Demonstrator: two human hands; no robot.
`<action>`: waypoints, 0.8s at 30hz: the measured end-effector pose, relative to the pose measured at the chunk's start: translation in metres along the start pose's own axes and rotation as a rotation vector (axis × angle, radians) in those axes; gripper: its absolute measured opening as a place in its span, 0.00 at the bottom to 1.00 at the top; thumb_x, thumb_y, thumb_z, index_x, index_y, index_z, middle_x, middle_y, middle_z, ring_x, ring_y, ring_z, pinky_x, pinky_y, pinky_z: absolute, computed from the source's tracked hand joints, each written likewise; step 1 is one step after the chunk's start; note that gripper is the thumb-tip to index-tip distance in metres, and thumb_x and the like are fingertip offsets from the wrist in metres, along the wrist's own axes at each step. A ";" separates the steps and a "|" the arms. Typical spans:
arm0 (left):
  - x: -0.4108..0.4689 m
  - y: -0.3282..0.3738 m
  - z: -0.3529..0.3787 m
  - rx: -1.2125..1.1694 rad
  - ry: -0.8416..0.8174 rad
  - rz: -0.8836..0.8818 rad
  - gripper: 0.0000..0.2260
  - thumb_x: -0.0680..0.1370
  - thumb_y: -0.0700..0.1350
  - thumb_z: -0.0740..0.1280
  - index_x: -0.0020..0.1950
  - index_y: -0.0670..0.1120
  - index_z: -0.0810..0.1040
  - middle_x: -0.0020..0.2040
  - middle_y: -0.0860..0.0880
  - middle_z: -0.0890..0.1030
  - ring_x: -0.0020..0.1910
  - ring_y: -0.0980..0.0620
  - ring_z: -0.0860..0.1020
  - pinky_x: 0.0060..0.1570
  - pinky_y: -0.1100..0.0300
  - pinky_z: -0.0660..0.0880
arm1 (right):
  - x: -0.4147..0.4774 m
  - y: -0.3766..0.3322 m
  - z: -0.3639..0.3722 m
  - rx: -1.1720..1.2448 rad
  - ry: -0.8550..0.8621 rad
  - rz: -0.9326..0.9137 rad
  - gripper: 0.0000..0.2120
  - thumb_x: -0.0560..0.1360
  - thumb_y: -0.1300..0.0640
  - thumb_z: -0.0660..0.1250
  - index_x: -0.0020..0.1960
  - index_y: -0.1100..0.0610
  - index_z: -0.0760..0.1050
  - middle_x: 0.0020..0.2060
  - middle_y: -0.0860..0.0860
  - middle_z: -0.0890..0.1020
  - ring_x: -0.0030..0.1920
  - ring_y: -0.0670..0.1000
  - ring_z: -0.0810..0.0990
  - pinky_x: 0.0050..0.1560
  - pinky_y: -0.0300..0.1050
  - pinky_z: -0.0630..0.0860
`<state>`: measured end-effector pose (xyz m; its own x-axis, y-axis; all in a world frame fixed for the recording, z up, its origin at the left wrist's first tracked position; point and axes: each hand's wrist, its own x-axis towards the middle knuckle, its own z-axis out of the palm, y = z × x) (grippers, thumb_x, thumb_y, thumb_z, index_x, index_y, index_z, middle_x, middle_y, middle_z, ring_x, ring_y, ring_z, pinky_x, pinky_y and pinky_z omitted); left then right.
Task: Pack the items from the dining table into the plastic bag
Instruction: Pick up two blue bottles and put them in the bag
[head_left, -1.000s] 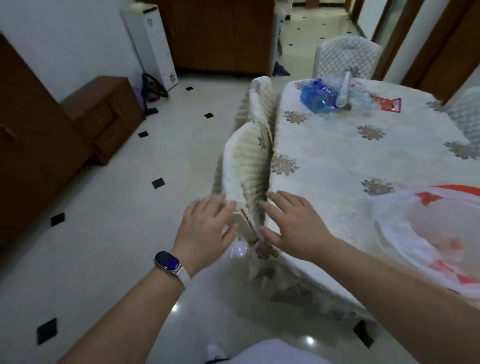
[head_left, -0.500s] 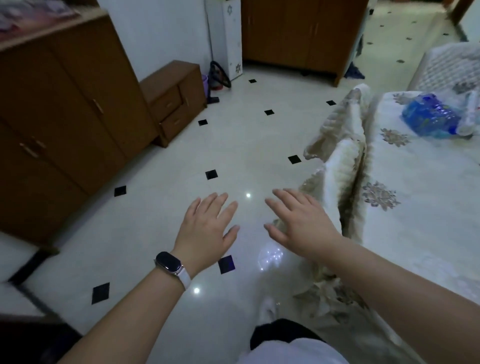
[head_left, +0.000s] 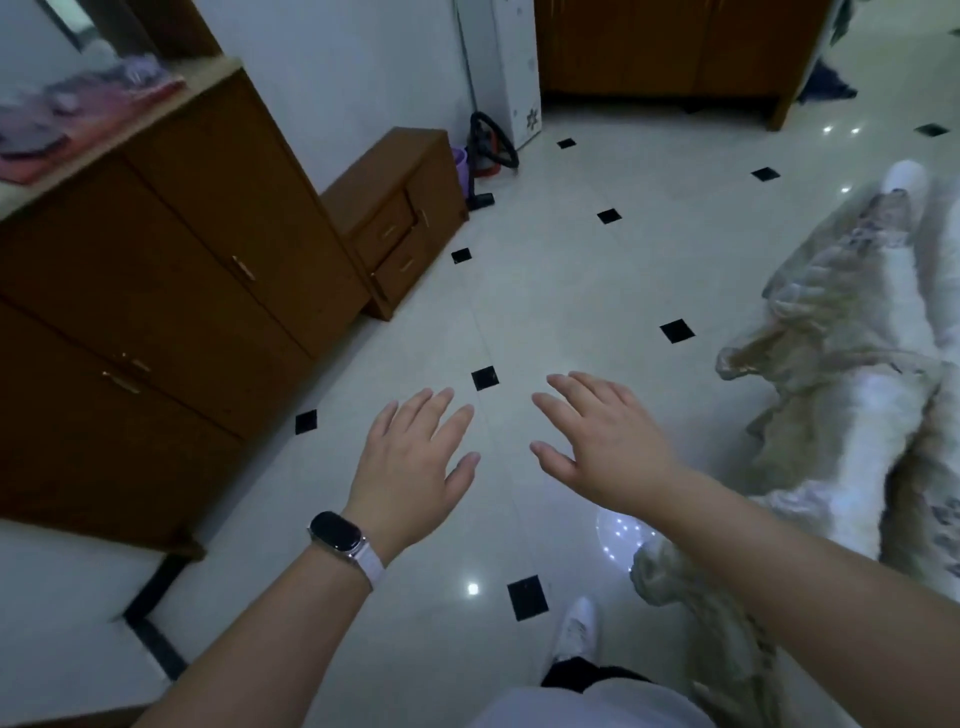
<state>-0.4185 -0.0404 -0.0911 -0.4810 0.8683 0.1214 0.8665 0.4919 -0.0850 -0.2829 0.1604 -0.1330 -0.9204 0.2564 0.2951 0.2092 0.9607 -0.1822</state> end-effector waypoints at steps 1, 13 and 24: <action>0.021 -0.002 -0.002 0.005 0.005 0.011 0.23 0.79 0.58 0.56 0.69 0.49 0.75 0.69 0.45 0.76 0.68 0.43 0.73 0.67 0.43 0.68 | 0.013 0.012 -0.001 0.001 0.015 0.010 0.25 0.74 0.40 0.58 0.62 0.55 0.76 0.63 0.56 0.78 0.63 0.59 0.75 0.60 0.54 0.71; 0.223 0.027 0.002 -0.053 0.153 0.314 0.21 0.78 0.55 0.62 0.67 0.46 0.76 0.68 0.43 0.76 0.67 0.41 0.74 0.63 0.43 0.70 | 0.075 0.152 -0.037 -0.069 0.108 0.294 0.25 0.75 0.40 0.58 0.62 0.55 0.77 0.62 0.56 0.78 0.63 0.59 0.76 0.60 0.54 0.71; 0.385 0.066 0.050 -0.178 0.225 0.578 0.20 0.77 0.54 0.63 0.65 0.47 0.78 0.67 0.43 0.77 0.66 0.41 0.74 0.64 0.42 0.70 | 0.102 0.243 -0.040 -0.238 0.102 0.558 0.24 0.74 0.40 0.57 0.59 0.55 0.77 0.60 0.55 0.79 0.60 0.59 0.77 0.57 0.53 0.73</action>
<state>-0.5529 0.3300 -0.0992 0.0932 0.9457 0.3113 0.9956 -0.0863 -0.0360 -0.3130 0.4243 -0.1092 -0.6169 0.7251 0.3060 0.7294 0.6728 -0.1238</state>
